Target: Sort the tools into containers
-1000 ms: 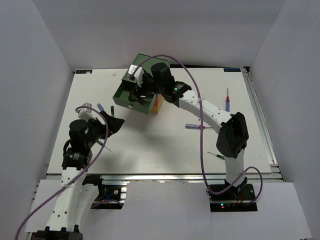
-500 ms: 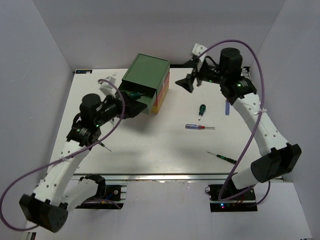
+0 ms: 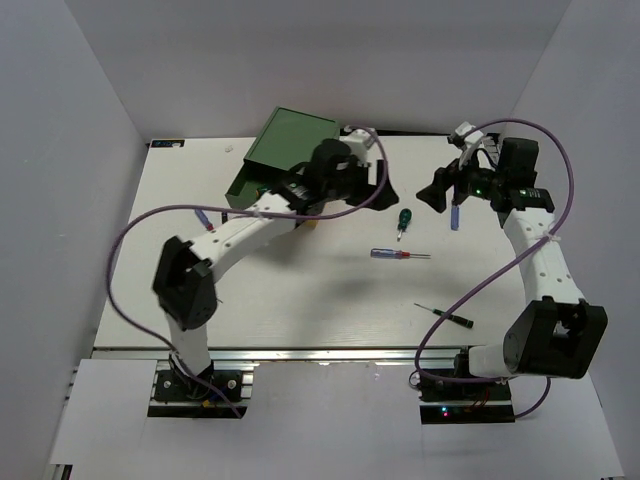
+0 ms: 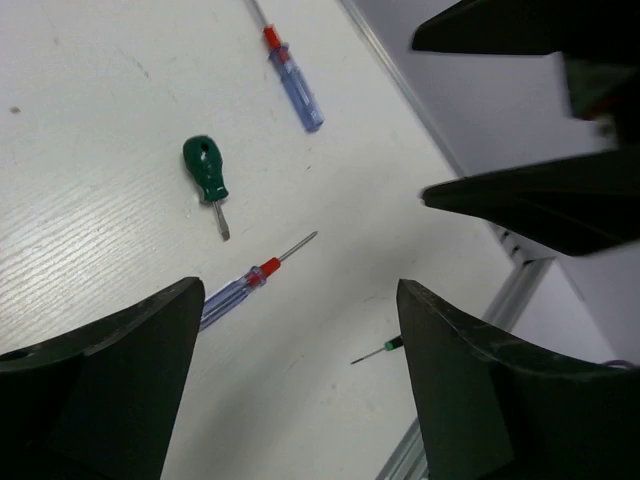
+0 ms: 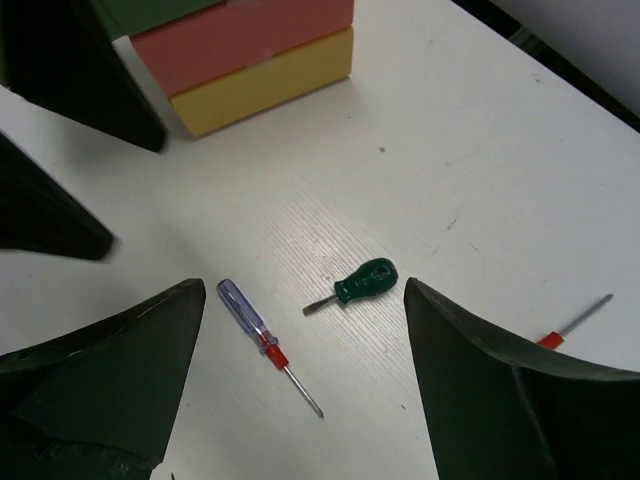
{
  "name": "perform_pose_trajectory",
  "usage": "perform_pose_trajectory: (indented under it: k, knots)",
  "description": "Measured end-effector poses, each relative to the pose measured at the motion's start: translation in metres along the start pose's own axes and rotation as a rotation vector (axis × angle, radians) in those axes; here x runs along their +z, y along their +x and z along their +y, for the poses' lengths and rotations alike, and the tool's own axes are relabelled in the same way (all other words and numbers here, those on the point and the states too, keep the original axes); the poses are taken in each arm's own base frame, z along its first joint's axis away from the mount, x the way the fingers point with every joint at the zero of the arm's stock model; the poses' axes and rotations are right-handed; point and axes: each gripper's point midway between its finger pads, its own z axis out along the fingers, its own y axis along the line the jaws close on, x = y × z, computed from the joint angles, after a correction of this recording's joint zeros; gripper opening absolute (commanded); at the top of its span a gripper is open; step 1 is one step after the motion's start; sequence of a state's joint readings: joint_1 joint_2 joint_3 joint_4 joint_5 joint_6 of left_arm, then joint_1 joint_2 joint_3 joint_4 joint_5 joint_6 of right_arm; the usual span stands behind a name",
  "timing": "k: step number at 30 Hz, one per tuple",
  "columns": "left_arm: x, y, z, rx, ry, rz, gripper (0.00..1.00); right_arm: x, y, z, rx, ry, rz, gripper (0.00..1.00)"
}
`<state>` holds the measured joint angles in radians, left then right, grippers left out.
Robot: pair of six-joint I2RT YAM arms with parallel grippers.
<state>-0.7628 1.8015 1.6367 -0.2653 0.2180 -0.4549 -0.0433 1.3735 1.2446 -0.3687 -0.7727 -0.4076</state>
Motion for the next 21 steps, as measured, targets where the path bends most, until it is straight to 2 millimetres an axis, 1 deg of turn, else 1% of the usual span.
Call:
perform_pose_trajectory:
  k: [3,4,8,11,14,15,17,18,21]
  knots:
    - [0.045,0.010,-0.001,0.039,-0.028,0.031,0.86,-0.007,-0.003,-0.005,-0.012,0.039,-0.001,0.87]
    - [0.061,0.017,0.000,0.050,-0.042,0.045,0.84,-0.009,-0.003,-0.009,-0.009,0.064,0.004,0.87]
    - [0.109,0.043,0.010,0.083,-0.094,0.086,0.79,-0.016,0.002,-0.030,0.021,0.195,0.037,0.88]
    - [0.137,0.061,0.022,0.110,-0.141,0.098,0.78,-0.023,0.005,-0.047,0.047,0.292,0.054,0.89]
    - [0.158,0.076,0.037,0.140,-0.205,0.101,0.77,-0.028,0.006,-0.060,0.079,0.376,0.063,0.89]
    - [0.163,0.079,0.042,0.149,-0.225,0.097,0.74,-0.029,0.007,-0.064,0.089,0.400,0.064,0.88]
    - [0.169,0.089,0.054,0.163,-0.270,0.102,0.73,-0.032,0.008,-0.069,0.104,0.439,0.067,0.88]
    - [0.172,0.093,0.059,0.169,-0.286,0.105,0.70,-0.033,0.008,-0.071,0.111,0.453,0.069,0.88]
    - [0.179,0.100,0.071,0.183,-0.319,0.094,0.66,-0.035,0.009,-0.075,0.130,0.482,0.072,0.88]
